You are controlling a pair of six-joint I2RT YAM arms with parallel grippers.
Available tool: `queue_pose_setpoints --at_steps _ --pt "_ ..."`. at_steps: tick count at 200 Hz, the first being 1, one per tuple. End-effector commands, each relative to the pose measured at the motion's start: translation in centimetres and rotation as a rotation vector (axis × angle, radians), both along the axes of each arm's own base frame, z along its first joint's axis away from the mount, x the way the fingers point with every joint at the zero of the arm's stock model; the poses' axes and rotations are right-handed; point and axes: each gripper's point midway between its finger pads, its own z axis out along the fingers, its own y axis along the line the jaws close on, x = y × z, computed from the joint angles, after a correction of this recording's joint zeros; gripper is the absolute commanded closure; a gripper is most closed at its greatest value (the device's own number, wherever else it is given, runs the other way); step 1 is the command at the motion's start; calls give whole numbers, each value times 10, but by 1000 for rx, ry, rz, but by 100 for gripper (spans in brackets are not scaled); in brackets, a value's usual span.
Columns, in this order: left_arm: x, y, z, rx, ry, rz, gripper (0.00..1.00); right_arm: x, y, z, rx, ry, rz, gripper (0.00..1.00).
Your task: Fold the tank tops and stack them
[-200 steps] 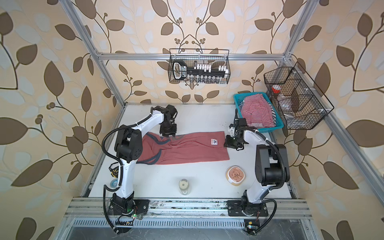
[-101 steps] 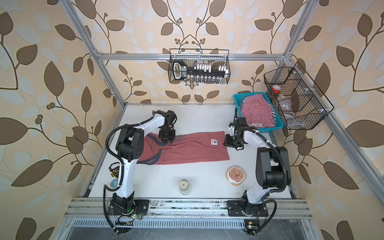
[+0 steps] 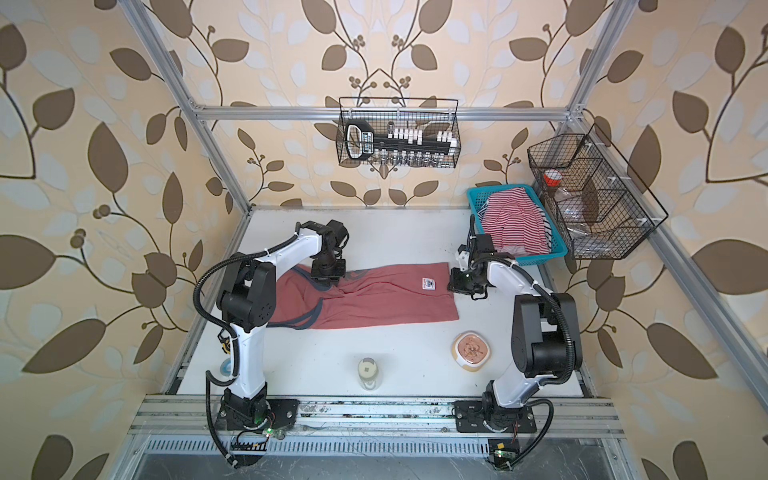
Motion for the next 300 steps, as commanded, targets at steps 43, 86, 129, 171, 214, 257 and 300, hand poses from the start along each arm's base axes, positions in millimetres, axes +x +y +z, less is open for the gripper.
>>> queue_pose_setpoints --at_steps 43,86,129,171,214,257,300 --pt "-31 12 24 -14 -12 46 72 -5 3 -8 -1 20 15 76" --pt "-45 11 28 -32 -9 53 63 -5 7 -10 5 25 23 76" --pt "-47 8 53 -71 -43 36 61 -1 9 -5 12 12 29 77" --pt "-9 -4 77 -95 -135 42 60 22 25 18 37 -62 55 86" --pt "-2 -19 44 -134 -59 38 67 57 84 33 88 -103 180 95" --pt "-25 -13 28 -136 -21 46 67 69 155 26 145 -89 319 88" --pt "-42 -2 12 -95 15 51 67 68 205 14 213 -61 399 85"
